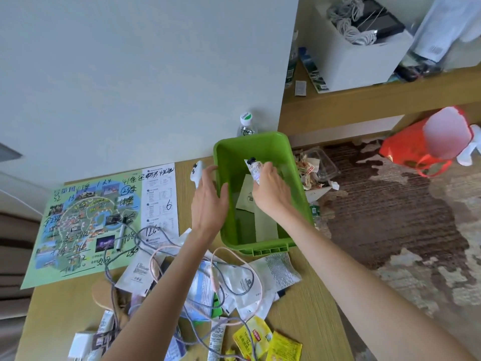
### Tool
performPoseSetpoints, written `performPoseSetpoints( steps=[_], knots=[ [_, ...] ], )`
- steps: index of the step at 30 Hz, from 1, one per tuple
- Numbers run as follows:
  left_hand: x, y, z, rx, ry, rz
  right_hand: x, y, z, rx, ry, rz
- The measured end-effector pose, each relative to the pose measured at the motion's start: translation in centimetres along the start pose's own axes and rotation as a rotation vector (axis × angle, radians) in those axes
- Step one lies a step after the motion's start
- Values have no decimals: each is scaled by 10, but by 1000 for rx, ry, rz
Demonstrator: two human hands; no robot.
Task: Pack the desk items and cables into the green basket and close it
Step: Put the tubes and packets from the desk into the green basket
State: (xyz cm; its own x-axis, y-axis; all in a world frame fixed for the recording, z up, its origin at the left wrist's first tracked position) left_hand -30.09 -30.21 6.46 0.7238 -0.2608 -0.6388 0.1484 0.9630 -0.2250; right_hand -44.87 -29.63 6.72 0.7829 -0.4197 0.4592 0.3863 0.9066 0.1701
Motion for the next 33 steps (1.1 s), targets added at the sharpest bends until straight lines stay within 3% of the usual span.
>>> performPoseSetpoints(
  steps=[6, 12, 15, 19, 25, 29, 33],
  knots=[
    [16, -2, 2, -30, 102, 22, -8, -3, -39, 285, 67, -190],
    [21, -2, 2, -48, 102, 36, -11, -4, -40, 378, 132, -173],
    [20, -2, 9, 3, 90, 44, -10, 2, -26, 318, 157, -79],
    [23, 5, 26, 88, 31, -16, -11, 28, 2, 166, 112, 180],
    [31, 62, 49, -20, 77, 20, -30, 104, 28, -86, -135, 504],
    [35, 126, 40, 7, 48, -21, -54, 157, 17, -196, -116, 558],
    [41, 176, 19, 223, -53, -216, -84, 187, -18, -109, -48, 525]
  ],
)
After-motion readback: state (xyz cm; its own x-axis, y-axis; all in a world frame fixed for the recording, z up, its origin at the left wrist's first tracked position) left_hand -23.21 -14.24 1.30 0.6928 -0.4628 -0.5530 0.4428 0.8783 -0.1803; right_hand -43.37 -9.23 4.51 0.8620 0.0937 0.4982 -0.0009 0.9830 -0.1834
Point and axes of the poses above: each hand's wrist, its own y-axis away from the middle knuckle, its own z-axis out of the back of the hand, x = y × z, the point moved 1 cm from there along -y, towards the middle knuckle, and after that the axes turned 6 degrees about -z, right-handed, at the moved point
